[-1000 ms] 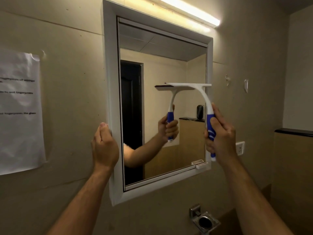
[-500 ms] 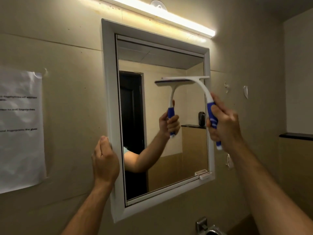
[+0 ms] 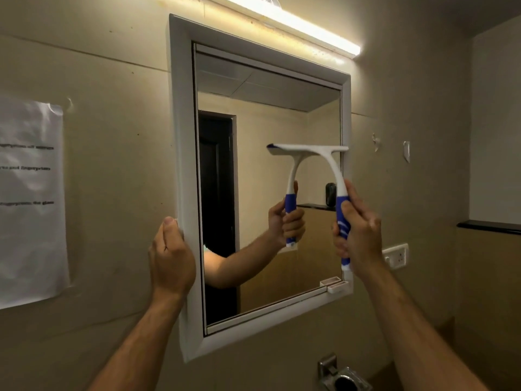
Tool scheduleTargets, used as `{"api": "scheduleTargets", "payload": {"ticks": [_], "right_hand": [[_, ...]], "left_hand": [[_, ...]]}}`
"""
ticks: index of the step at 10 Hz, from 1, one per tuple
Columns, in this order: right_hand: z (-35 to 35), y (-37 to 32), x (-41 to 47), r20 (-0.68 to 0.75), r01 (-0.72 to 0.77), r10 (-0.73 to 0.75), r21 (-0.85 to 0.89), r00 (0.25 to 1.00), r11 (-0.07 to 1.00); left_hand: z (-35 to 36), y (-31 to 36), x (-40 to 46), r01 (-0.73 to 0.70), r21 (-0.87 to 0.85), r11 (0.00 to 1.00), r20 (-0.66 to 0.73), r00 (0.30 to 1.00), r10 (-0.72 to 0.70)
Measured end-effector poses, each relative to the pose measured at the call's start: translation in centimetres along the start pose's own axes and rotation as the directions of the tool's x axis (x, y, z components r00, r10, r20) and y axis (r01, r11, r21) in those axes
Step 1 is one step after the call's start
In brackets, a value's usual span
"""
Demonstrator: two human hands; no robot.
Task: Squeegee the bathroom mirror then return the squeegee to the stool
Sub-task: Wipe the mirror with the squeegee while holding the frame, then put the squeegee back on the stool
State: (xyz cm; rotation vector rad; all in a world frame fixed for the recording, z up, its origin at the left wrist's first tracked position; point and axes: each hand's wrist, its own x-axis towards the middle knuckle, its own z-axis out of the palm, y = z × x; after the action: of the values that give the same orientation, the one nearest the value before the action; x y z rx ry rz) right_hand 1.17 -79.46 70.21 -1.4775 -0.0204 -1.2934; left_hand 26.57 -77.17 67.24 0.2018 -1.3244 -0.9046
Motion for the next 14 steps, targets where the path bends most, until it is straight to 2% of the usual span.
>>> {"api": "scheduleTargets", "payload": {"ticks": [1,2,3,4,5,8,9,13,14], "right_hand": [[-0.6,1.8,-2.4,0.001,-0.051,0.051,0.011,0.999,0.999],[-1.4,2.8,-4.4,0.023,-0.128,0.127,0.045,0.992,0.991],[-1.8,2.3,-4.7,0.024,-0.147,0.145,0.055,0.989,0.988],[-1.5,1.5,-3.7,0.017,-0.112,0.111,0.065,0.994,0.992],[-1.2,1.8,-3.3,0.024,-0.098,0.096,0.072,0.995,0.993],[-2.1,6.1,-7.6,0.018,-0.179,0.179,0.148,0.984,0.973],[-2.8,6.8,-9.3,0.039,-0.224,0.221,0.160,0.975,0.961],[-3.3,7.8,-15.2,-0.010,-0.412,0.419,0.158,0.908,0.897],[-2.6,7.5,-16.3,-0.032,-0.437,0.447,0.166,0.894,0.884]], "left_hand": [[-3.7,-0.9,-1.6,0.123,-0.162,0.979,0.103,0.989,-0.107],[1.5,5.3,-8.4,0.133,0.607,0.783,-0.488,0.840,0.236],[14.9,8.9,-11.3,0.627,0.760,0.170,-0.505,0.406,0.762],[19.6,9.4,-12.9,0.604,0.797,-0.006,-0.329,0.443,0.834],[17.0,9.2,-13.5,0.699,0.713,0.060,-0.426,0.363,0.829],[20.4,9.0,-12.5,0.583,0.802,0.131,-0.394,0.352,0.849],[20.5,8.9,-12.3,0.596,0.789,0.149,-0.408,0.325,0.853],[20.8,9.3,-12.4,0.612,0.768,0.190,-0.479,0.351,0.805],[21.4,9.7,-12.6,0.606,0.777,0.172,-0.479,0.391,0.786]]}}
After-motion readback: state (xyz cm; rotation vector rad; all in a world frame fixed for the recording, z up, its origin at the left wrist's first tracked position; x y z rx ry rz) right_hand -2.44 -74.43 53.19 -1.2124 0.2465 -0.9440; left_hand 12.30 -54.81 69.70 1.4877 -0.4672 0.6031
